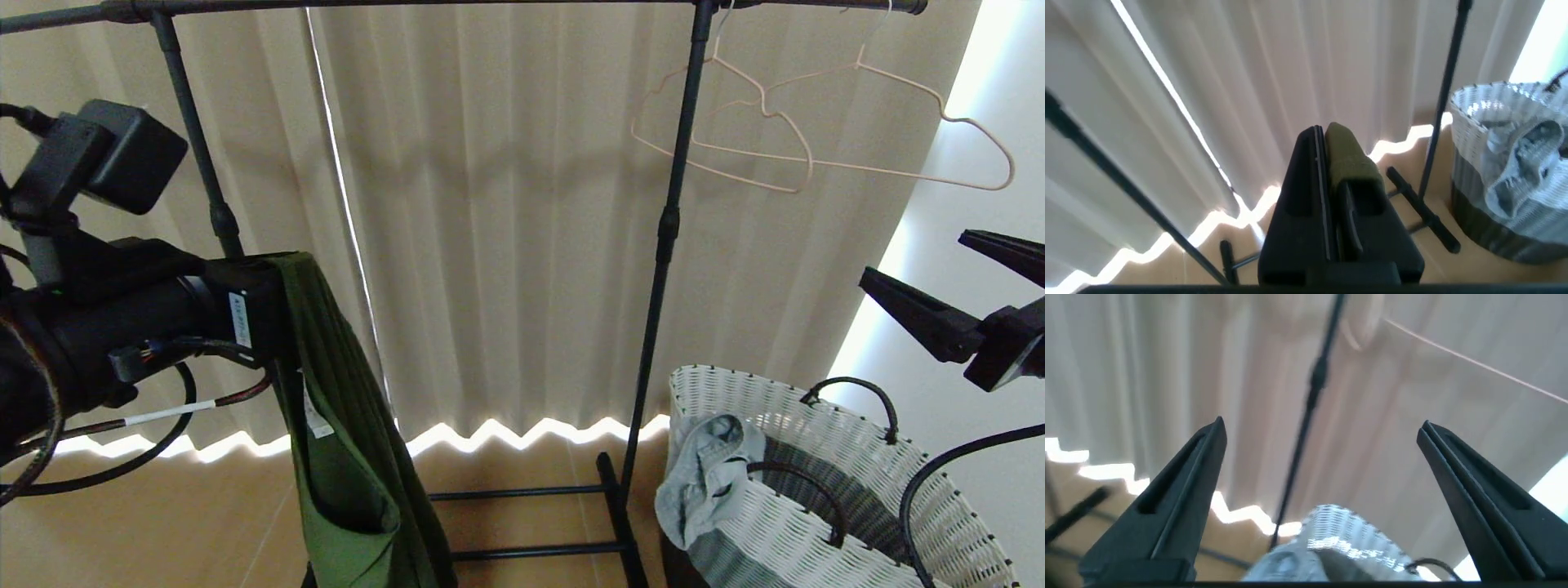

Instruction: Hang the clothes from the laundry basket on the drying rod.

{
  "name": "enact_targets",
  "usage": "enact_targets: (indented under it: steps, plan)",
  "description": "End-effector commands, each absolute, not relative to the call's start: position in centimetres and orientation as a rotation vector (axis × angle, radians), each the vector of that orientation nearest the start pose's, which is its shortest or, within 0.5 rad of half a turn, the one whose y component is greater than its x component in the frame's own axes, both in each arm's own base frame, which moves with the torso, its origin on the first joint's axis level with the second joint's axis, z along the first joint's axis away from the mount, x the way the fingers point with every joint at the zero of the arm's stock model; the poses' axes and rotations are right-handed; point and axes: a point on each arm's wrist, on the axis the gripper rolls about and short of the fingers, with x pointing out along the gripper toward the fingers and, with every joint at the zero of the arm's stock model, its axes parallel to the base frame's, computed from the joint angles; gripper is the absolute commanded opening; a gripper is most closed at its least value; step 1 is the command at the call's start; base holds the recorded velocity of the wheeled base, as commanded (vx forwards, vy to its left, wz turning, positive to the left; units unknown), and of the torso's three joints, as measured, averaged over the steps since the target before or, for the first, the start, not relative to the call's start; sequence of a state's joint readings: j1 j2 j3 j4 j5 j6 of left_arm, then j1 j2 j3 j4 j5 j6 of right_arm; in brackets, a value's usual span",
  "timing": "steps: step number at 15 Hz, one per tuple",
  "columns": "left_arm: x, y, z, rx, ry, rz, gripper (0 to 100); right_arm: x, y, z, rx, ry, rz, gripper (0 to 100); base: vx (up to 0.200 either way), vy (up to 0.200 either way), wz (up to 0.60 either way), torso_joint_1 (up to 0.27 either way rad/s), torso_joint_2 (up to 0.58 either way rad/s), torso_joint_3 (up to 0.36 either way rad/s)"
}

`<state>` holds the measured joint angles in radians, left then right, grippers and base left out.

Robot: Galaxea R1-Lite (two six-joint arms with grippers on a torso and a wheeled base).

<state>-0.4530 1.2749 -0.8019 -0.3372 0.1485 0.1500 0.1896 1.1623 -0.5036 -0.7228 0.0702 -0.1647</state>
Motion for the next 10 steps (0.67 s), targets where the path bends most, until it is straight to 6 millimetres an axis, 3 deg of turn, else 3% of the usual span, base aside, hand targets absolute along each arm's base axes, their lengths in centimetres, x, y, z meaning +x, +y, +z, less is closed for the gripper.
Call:
enact_targets:
  steps: [1, 5, 10]
  plan:
    - [17.8, -8.1, 26.5, 0.182, 0.085, -0.303, 0, 16.7, 2.6, 21.7, -0.186, -0.059, 0.214, 100, 0.000, 0.000, 0.00, 0.000, 0.00, 0.000]
    - [17.6, -8.1, 25.7, 0.193, 0.105, -0.308, 0, 16.6, 0.8, 21.4, -0.255, -0.056, 0.109, 100, 0.000, 0.000, 0.00, 0.000, 0.00, 0.000]
    - [17.0, -7.8, 25.3, 0.197, 0.112, -0.307, 0, 16.6, 0.7, 21.2, -0.260, -0.049, 0.102, 100, 0.000, 0.000, 0.00, 0.016, -0.07, -0.050]
